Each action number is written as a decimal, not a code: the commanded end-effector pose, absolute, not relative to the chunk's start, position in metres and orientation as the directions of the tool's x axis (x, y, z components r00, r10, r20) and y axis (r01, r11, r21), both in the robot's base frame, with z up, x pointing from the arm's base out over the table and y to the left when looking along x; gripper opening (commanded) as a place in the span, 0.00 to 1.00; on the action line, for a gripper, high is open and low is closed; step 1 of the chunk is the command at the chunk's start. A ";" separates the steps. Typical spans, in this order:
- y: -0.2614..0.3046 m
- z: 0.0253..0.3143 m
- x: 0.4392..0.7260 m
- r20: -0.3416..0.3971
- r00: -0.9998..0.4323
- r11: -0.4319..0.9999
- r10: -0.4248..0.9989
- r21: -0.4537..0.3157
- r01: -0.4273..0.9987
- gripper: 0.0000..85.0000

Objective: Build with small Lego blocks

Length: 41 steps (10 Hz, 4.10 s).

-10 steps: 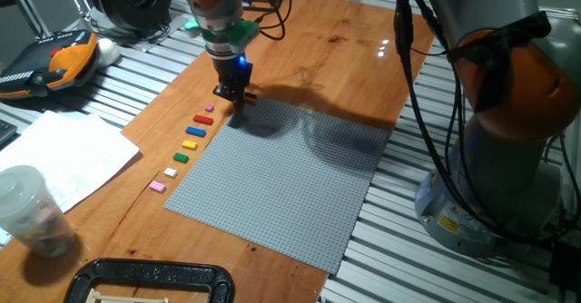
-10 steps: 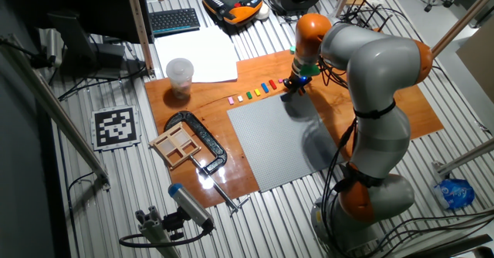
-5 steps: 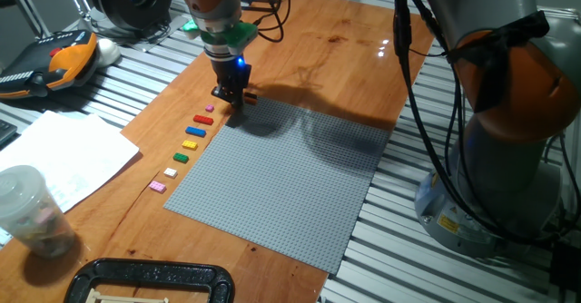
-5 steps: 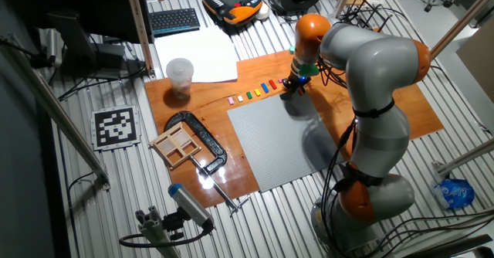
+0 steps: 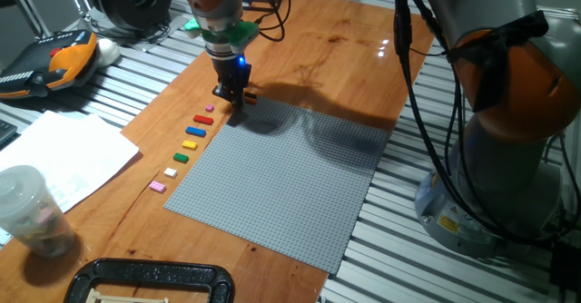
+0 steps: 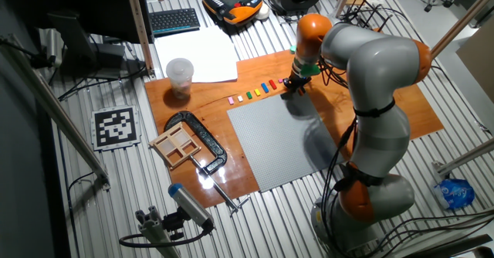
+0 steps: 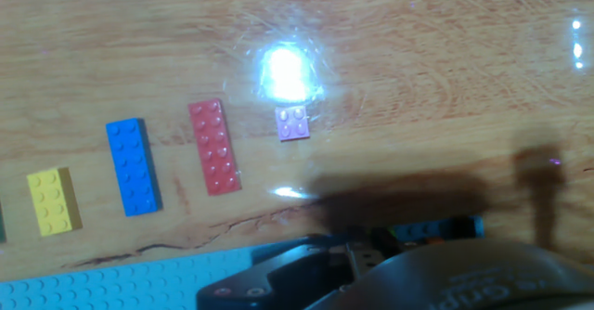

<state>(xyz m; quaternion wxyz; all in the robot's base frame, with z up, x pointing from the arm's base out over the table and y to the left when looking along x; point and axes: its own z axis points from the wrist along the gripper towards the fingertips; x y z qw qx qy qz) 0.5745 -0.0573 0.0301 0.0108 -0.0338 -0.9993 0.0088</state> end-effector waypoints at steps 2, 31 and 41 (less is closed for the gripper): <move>-0.055 0.033 0.571 0.035 -0.996 0.996 0.084 -0.023 0.084 0.20; -0.026 0.042 0.599 0.038 -0.998 0.998 0.056 -0.034 0.055 0.40; -0.025 0.041 0.613 0.004 -0.999 0.998 0.050 -0.028 0.050 0.40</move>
